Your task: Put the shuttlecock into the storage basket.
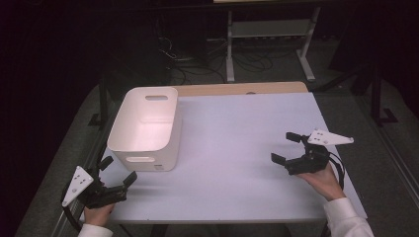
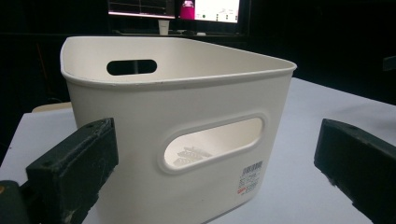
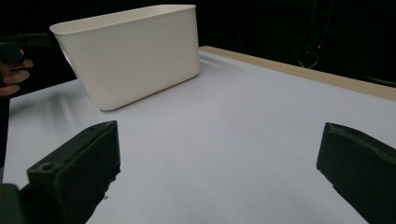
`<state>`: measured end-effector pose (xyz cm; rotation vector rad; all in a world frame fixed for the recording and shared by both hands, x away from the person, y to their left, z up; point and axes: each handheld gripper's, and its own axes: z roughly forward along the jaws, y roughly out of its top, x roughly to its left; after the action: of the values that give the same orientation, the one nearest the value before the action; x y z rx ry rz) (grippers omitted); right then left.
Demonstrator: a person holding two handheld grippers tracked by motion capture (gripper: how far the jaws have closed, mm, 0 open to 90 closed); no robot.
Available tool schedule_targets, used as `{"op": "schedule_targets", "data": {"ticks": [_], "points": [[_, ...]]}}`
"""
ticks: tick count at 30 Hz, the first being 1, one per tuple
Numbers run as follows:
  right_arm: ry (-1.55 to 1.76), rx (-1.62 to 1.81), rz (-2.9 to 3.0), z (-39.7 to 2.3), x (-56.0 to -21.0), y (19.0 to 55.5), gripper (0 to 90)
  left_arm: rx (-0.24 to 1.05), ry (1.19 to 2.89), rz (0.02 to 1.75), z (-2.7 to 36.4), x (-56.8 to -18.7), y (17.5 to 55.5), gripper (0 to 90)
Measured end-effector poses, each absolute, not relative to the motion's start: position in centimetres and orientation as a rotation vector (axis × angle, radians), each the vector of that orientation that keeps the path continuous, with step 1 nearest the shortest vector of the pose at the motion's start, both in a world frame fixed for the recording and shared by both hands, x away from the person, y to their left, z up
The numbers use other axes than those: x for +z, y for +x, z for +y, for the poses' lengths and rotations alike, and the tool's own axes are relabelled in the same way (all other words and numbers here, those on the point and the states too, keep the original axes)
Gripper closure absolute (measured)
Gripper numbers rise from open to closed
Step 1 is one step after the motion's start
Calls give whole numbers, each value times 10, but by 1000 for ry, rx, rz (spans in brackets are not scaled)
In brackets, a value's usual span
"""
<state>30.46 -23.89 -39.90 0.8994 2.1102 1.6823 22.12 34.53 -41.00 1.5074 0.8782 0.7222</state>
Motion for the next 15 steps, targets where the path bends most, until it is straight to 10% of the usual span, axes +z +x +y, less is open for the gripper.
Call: {"op": "schedule_targets", "data": {"ticks": [15], "points": [[909,1705,2034,-251,-403,297,0,720,1508,879,345,-410,221,0]]}}
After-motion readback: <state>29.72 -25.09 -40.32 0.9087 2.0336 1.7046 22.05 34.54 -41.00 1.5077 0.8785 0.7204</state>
